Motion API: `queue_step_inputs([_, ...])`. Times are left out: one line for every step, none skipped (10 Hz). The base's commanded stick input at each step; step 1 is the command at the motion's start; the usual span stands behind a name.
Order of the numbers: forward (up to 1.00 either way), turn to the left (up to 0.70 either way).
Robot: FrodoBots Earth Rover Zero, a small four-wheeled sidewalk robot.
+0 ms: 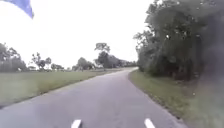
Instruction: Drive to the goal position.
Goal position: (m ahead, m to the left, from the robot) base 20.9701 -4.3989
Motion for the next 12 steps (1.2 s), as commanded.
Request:
queue_step_inputs([0.84,0.03])
queue_step_inputs([0.84,0.03])
queue_step_inputs([0.84,0.03])
queue_step_inputs([0.84,0.03])
queue_step_inputs([0.84,0.03])
queue_step_inputs([0.84,0.03])
queue_step_inputs([0.84,0.03])
queue_step_inputs([0.84,0.03])
queue_step_inputs([0.84,0.03])
queue_step_inputs([0.84,0.03])
queue_step_inputs([0.84,0.03])
queue_step_inputs([0.84,0.03])
